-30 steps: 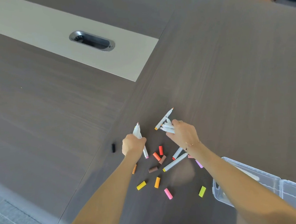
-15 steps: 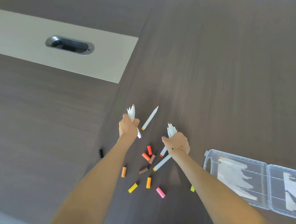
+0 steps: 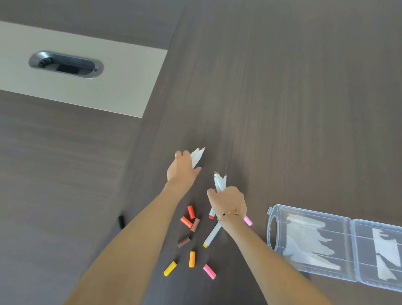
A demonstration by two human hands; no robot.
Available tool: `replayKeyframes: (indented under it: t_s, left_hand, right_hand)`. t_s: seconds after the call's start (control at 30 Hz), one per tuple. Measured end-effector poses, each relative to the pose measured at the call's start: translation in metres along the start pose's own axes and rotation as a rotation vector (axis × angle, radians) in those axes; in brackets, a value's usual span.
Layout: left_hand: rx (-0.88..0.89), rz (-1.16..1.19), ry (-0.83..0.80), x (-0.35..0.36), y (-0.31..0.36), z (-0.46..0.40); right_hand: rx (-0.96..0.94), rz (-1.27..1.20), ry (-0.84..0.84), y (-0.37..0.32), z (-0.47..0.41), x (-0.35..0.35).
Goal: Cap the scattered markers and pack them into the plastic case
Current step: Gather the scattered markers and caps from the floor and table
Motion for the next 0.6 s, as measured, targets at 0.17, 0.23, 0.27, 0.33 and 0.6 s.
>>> replayKeyframes:
  t_s: [0.17, 0.23, 0.27, 0.33, 0.6]
  left_hand:
    - [-0.04, -0.021, -0.026, 0.001, 0.009, 0.004]
    - [-0.045, -0.063, -0.075, 0.002, 0.01, 0.006]
    - [-0.047, -0.073, -0.095, 0.003, 0.009, 0.008]
    - [-0.055, -0.032, -0.108, 0.001, 0.004, 0.012]
    - [-0.09, 0.384, -0.132, -0.013, -0.036, 0.034]
  right_hand:
    - [0.023, -0.019, -0.004, 0.025, 0.02, -0.006]
    - [0.066, 0.004, -0.02, 0.044, 0.03, -0.001]
    - [0.096, 0.001, -0.021, 0.054, 0.033, 0.003]
    - [0.142, -0.016, 0.006, 0.067, 0.039, 0.008]
    - [0.153, 0.03, -0.011, 0.065, 0.044, 0.032]
Point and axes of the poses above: each hand's wrist, its own z-axis away from the middle knuckle, its own x-axis out of the palm, y = z × x, the point moved 8 cm from there along -z, towards the middle knuckle, and after that the axes turned 2 degrees about z, right-handed, at the moved point
